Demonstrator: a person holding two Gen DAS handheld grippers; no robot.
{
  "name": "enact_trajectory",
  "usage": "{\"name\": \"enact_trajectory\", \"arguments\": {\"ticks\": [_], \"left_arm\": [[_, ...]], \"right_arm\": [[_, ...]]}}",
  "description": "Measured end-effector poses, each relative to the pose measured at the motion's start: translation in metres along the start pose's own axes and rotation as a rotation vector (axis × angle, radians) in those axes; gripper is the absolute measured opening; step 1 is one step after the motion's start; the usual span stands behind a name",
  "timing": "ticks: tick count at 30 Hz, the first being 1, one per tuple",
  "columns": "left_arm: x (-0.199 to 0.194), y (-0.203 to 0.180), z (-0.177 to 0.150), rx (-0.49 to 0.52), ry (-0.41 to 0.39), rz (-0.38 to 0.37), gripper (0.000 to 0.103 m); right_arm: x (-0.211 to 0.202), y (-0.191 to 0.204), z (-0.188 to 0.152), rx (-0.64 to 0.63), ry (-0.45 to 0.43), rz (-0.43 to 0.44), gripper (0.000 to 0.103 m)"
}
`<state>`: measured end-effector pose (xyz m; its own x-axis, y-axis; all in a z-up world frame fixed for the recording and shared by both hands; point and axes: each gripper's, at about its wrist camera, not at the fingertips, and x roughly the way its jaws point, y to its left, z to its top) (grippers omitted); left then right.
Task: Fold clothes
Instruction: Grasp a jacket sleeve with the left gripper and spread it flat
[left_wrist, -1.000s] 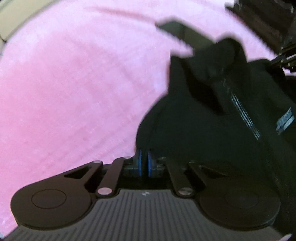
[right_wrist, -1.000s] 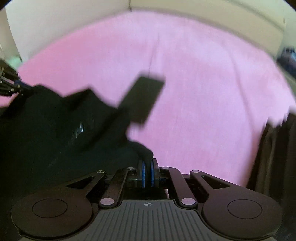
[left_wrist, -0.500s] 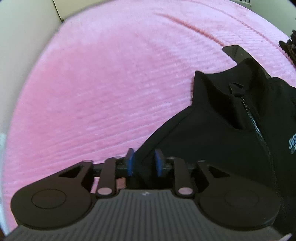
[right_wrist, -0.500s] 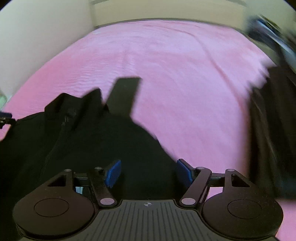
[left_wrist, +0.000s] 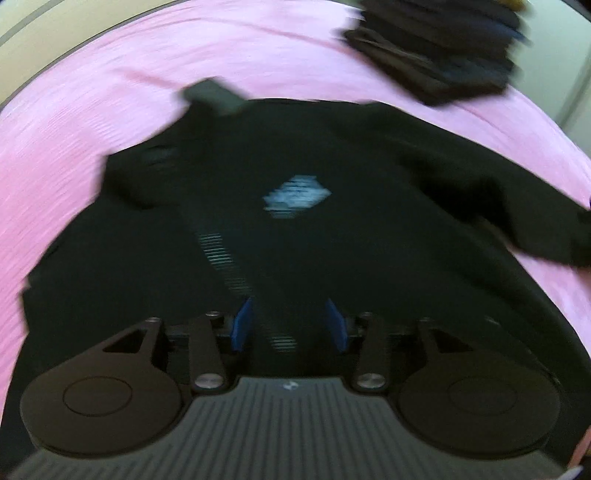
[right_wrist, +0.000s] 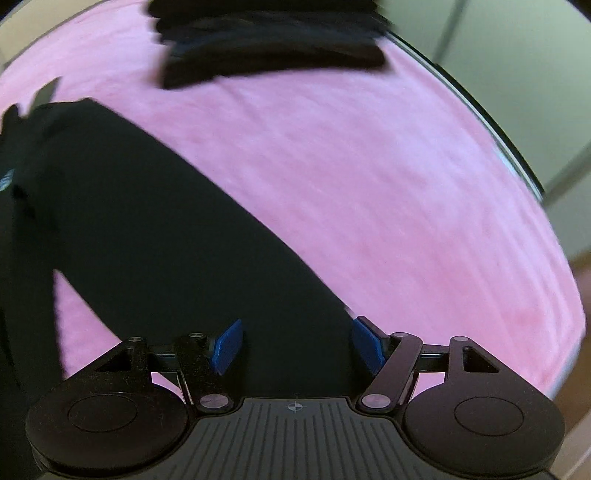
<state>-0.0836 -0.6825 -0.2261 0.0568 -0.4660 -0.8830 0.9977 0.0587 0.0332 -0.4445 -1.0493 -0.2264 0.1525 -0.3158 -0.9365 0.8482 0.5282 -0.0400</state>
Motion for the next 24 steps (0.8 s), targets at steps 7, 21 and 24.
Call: {"name": "enact_trajectory", "arguments": {"ticks": [7,21,24], "left_arm": [[0.013,-0.066,0.026,0.102,0.025,-0.051,0.040],[0.002,-0.121,0.069,0.208,0.008,-0.069,0.041],[-0.002,-0.120,0.071,0.189,-0.001,-0.068,0.041]], "right_arm": [[0.010,-0.041,-0.020,0.162,-0.006,0.084,0.069],[-0.055,-0.085,0.077,-0.060,-0.380,-0.148,0.023],[-0.039,-0.089,0.100,-0.062,-0.362,-0.203,0.074]]}}
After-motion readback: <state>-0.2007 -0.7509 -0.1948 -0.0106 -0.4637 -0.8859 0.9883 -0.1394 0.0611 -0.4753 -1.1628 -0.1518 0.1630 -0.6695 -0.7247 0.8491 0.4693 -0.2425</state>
